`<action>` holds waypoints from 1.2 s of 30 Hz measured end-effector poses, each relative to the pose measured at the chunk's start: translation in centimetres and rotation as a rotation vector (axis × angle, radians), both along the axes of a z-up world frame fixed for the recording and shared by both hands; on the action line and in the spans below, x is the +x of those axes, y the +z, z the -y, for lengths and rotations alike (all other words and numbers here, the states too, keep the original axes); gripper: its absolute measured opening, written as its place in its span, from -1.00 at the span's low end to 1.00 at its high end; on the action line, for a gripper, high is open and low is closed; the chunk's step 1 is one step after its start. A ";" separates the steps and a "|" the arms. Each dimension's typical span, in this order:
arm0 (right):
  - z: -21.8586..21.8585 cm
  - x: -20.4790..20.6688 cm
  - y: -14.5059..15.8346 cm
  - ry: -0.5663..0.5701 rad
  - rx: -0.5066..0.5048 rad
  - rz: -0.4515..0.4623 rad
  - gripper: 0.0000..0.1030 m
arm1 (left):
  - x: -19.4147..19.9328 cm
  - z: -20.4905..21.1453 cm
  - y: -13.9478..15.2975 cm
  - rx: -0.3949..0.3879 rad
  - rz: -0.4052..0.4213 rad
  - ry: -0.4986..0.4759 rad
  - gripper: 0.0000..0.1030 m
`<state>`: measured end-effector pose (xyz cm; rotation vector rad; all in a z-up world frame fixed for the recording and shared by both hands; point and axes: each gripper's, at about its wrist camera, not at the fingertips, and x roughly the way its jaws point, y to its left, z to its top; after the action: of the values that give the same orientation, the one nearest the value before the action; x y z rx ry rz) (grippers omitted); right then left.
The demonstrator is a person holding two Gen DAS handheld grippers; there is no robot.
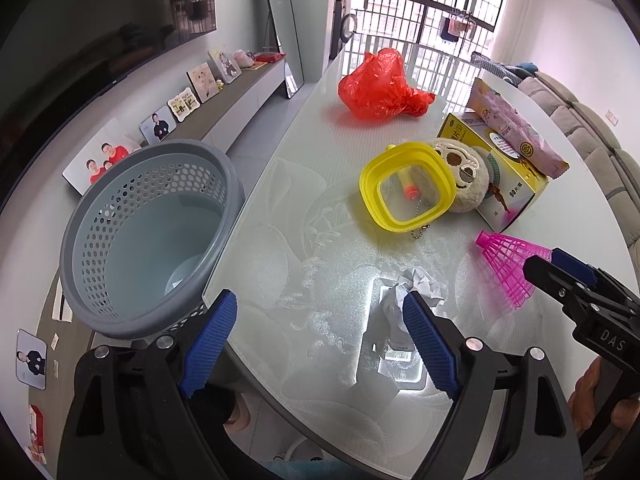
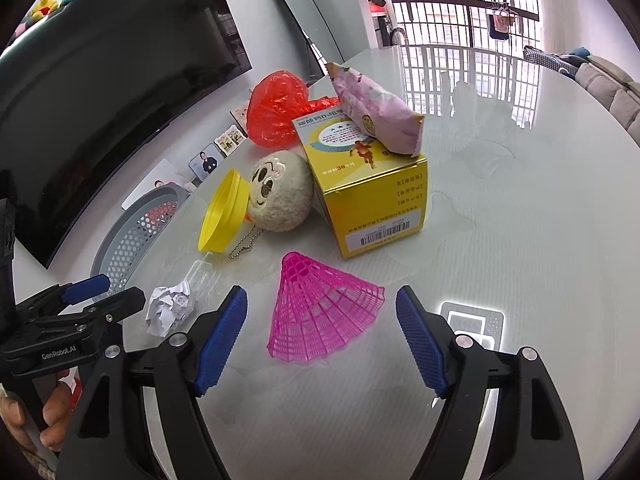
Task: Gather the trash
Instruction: 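Grasp the pink shuttlecock with the right tool while the left tool approaches the crumpled paper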
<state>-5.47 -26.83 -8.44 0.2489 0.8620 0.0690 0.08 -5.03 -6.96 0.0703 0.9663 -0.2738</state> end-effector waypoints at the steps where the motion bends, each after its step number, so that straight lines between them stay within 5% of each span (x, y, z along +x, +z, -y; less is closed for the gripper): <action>1: -0.1 0.3 -0.1 0.001 -0.003 -0.005 0.43 | 0.0 0.0 -0.1 0.000 -0.002 0.001 0.62; 28: -1.4 2.7 -1.2 0.045 -0.103 -0.054 0.42 | -0.5 -0.2 0.0 -0.020 -0.005 0.007 0.69; 36: -1.6 2.7 -1.3 0.054 -0.104 -0.056 0.21 | -0.7 0.0 0.2 -0.022 0.004 0.006 0.74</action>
<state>-2.77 -25.28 -9.75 0.1304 0.9250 0.0675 -0.58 -5.06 -6.76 0.0478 0.9593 -0.2784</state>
